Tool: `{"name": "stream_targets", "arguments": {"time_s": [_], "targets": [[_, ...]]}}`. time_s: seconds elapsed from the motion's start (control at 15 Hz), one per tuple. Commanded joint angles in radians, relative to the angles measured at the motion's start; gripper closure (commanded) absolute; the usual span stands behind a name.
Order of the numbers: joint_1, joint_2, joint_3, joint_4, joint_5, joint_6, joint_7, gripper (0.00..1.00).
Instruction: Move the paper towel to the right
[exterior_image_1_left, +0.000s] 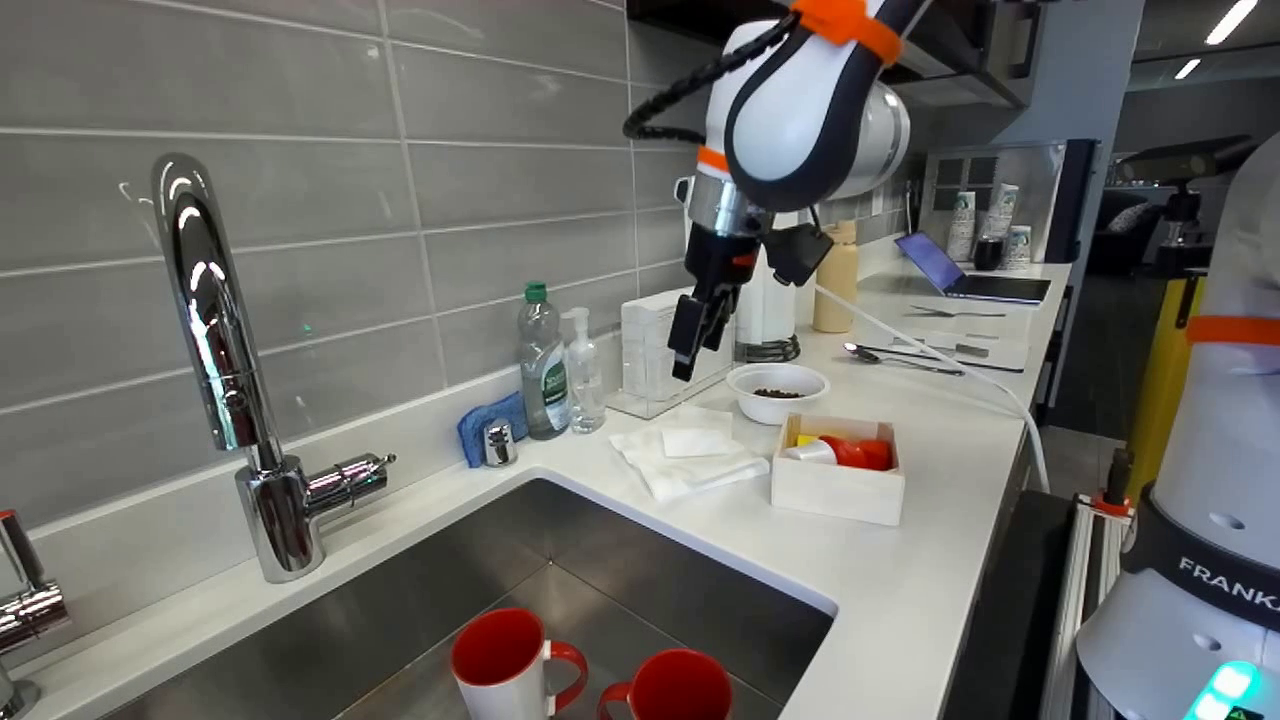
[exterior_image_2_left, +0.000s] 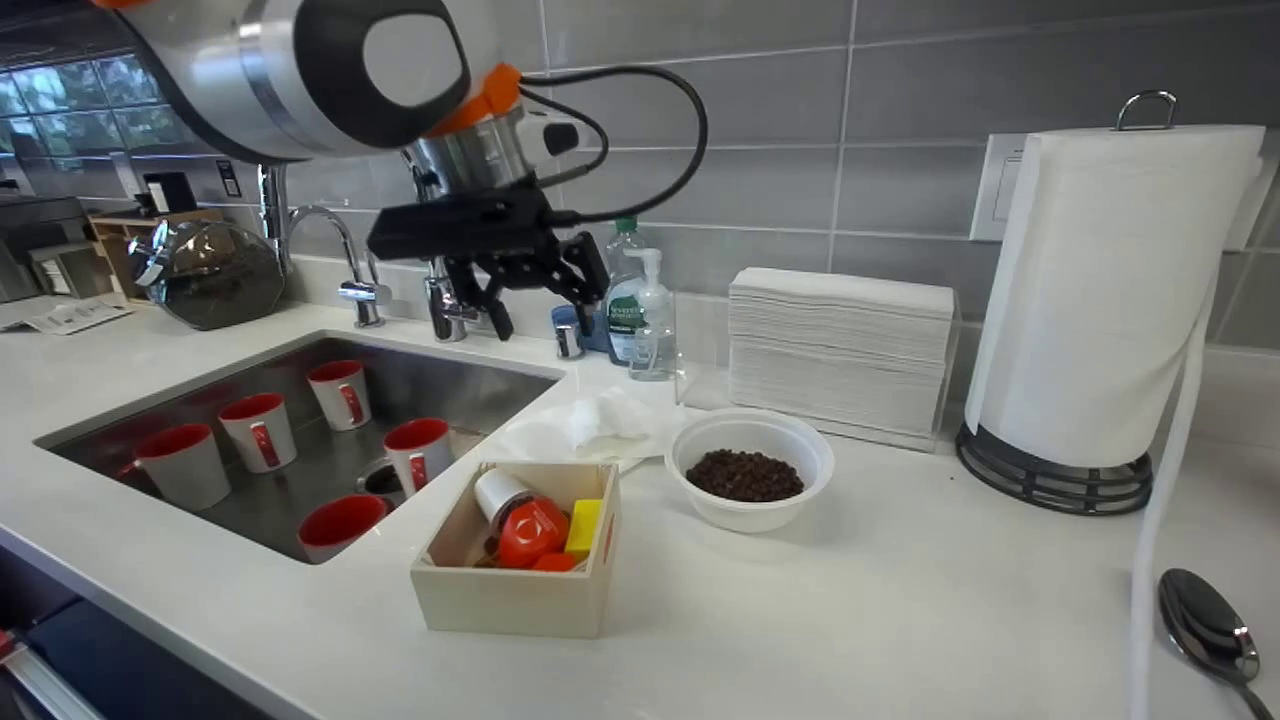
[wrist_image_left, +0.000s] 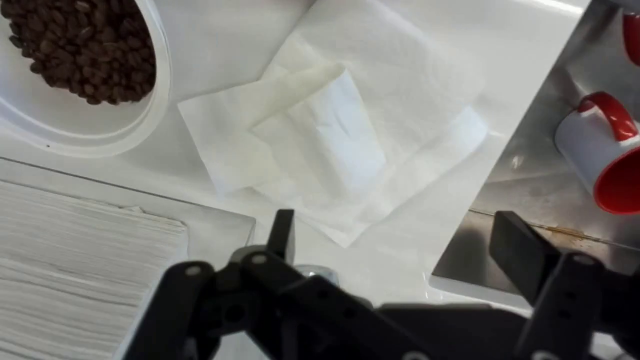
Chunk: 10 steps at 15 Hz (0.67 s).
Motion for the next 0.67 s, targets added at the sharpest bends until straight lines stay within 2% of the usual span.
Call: {"name": "stream_targets", "arguments": {"time_s": [0.0,0.27,0.6], "targets": [[-0.038,0.213,-0.009,0.087,-0.046,0.112,-0.019,0.0],[-0.063,0.363,-0.017,0.161,-0.126,0.145,0.014,0.0],[-0.035,0.476,-0.059,0.235,-0.203,0.153,0.053,0.0]]}}
